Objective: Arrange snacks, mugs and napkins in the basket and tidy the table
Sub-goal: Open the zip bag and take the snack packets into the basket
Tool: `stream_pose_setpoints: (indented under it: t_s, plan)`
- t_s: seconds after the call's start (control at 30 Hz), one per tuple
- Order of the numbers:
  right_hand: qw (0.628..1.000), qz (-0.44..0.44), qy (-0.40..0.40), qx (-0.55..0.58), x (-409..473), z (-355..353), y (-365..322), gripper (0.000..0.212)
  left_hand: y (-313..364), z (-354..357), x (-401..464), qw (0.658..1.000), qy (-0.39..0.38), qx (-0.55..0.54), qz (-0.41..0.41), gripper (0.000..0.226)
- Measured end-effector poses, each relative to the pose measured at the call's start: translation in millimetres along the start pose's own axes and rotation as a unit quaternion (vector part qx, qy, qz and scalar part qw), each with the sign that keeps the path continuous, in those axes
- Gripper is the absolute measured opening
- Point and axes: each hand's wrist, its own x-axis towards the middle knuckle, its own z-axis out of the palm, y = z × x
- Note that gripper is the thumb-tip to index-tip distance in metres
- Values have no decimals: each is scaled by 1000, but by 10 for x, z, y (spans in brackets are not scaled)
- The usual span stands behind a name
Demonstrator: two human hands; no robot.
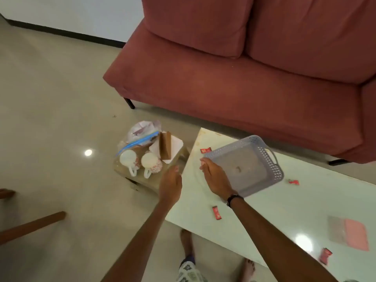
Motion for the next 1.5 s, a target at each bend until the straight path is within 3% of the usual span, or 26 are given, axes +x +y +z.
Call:
stream_pose_setpoints:
  t_s: [0.17,0.3,0.5,0.7,0.87,0.93,1.0,1.07,1.17,1.3,1.5]
  plan:
    - [998,39,-35,23,746,676,-602,35,-551,-529,737,996,70,50,3,43]
    - [977,127,-34,168,1305,1118,-1049,47,-944,-768,1192,989,94,113,33,48]
    - [879,278,-39,386,1837,1583,-1296,27,-1316,-912,1620,980,96,164,55,54]
    - [852,330,-21,406,2184,1904,-1289,6,-1563,-1000,1866,971,72,210,85,49]
    - [890,281,-11,360,2317,1994,-1290,5,-1668,-1106,2036,960,86,245,101,29]
    - [895,251,-14,368,2379,1959,-1347,17,-1621,-1207,2099,960,85,253,80,23]
    - [893,226,-25,388,2452,1893,-1459,27,-1548,-1339,2186,964,81,247,49,22]
    - [890,197,-31,409,2529,1818,-1603,20,-1459,-1503,2294,965,104,238,41,23]
    - [879,166,-32,445,2608,1666,-1888,2,-1246,-1807,2412,955,161,237,77,21]
    - [868,111,-33,483,2549,1342,-2252,4,-898,-2178,2458,942,210,237,113,17]
    - [874,61,0,482,2167,671,-2415,12,-158,-2361,2108,953,221,147,145,24]
